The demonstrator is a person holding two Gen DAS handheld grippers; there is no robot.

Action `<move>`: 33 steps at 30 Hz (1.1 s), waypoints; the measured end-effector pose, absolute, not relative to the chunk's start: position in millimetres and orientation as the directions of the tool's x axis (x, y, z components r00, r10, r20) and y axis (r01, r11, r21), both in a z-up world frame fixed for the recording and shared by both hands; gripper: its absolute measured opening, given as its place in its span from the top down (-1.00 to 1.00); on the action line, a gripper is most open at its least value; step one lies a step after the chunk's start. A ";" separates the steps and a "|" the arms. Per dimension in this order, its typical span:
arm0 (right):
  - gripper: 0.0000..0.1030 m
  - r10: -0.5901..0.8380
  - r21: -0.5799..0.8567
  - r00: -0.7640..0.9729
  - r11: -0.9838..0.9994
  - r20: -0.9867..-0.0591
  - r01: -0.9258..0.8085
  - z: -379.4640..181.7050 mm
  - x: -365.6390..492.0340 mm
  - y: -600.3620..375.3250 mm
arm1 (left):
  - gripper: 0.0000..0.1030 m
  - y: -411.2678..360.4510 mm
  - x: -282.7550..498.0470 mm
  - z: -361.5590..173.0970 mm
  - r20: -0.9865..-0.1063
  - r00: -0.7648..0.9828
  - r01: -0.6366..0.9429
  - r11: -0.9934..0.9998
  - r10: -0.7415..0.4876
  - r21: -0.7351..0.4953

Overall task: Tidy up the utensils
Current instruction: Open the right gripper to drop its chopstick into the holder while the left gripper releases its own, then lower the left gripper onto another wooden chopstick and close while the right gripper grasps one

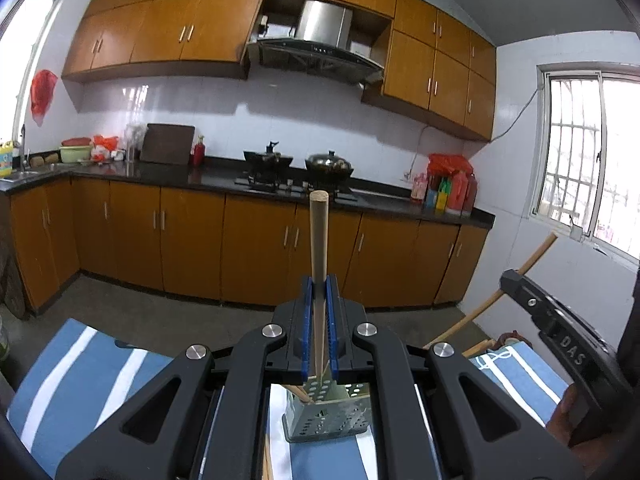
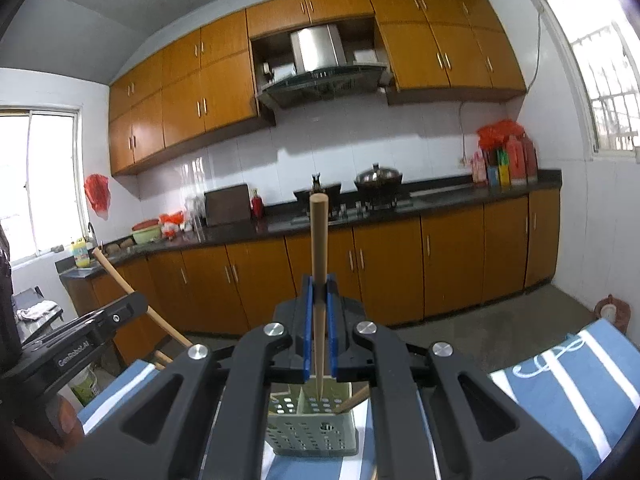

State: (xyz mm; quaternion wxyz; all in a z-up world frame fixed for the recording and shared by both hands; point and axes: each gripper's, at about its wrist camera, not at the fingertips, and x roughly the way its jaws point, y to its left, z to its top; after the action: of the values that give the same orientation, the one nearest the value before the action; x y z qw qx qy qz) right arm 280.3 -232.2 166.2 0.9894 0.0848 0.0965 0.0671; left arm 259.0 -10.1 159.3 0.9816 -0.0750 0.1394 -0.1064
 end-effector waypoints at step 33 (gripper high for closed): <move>0.49 0.073 0.234 0.895 0.972 -0.440 0.036 70.2 210.8 -287.7 | 0.24 48.6 190.2 103.9 -0.409 0.902 0.081 0.986 -0.134 -0.146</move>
State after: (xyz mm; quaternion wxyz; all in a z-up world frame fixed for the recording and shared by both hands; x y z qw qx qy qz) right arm 210.8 -287.7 70.2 0.9661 0.1186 0.2289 0.0096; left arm 190.2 48.6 103.9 0.9733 -0.0630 0.2138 -0.0553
